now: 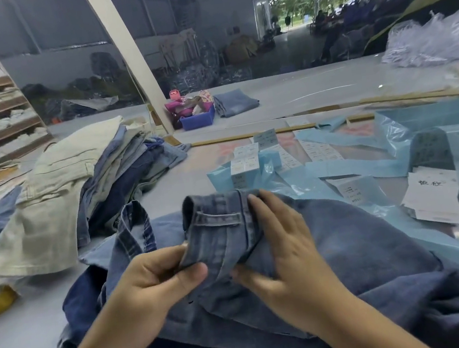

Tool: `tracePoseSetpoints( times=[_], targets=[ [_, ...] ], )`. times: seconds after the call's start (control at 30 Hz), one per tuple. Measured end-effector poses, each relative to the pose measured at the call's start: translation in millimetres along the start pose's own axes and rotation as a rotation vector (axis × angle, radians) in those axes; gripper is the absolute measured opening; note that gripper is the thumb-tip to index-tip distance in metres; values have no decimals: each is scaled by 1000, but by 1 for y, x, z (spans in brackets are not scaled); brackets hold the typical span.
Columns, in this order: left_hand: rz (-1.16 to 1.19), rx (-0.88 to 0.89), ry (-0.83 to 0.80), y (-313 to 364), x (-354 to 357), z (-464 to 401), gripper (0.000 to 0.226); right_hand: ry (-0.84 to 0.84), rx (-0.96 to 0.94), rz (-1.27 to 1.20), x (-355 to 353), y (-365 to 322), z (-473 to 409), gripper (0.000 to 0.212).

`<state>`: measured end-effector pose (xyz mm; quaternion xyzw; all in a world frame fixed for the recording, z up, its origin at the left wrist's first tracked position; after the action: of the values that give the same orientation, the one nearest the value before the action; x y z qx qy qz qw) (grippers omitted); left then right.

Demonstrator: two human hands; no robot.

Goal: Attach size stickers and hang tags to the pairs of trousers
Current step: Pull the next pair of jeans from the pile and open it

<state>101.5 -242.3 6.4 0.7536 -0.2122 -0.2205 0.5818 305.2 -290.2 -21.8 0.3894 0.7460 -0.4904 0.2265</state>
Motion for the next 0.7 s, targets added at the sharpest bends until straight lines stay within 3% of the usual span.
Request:
tracePoseSetpoints(
  times=[0.1, 0.2, 0.27, 0.43, 0.6, 0.7],
  targets=[
    [27, -139, 24, 1, -8, -2, 52, -152, 56, 101, 12, 7, -6, 88],
    [-234, -173, 201, -1, -1, -10, 62, -242, 43, 137, 27, 9, -6, 86],
    [-481, -169, 273, 0, 5, -17, 57, -282, 8, 185, 35, 11, -3, 85],
    [-708, -249, 115, -2, 2, -20, 54, -272, -24, 172, 38, 20, 6, 80],
    [-694, -220, 185, 13, 1, -13, 36, -269, -54, 124, 33, 8, 6, 81],
    [-644, -66, 293, 28, 3, -9, 38, -226, -114, 81, 30, -5, 3, 78]
  ],
)
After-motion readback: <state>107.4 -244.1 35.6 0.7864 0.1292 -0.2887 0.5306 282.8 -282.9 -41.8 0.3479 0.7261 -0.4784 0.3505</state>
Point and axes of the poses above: each hand's wrist, its own z-axis away from the middle knuckle, its own x-axis out of the palm, y = z × x, the point moved 1 cm from there along -z, towards the middle knuckle, and after that the axes turned 6 degrees about z, right-handed, at the moved point
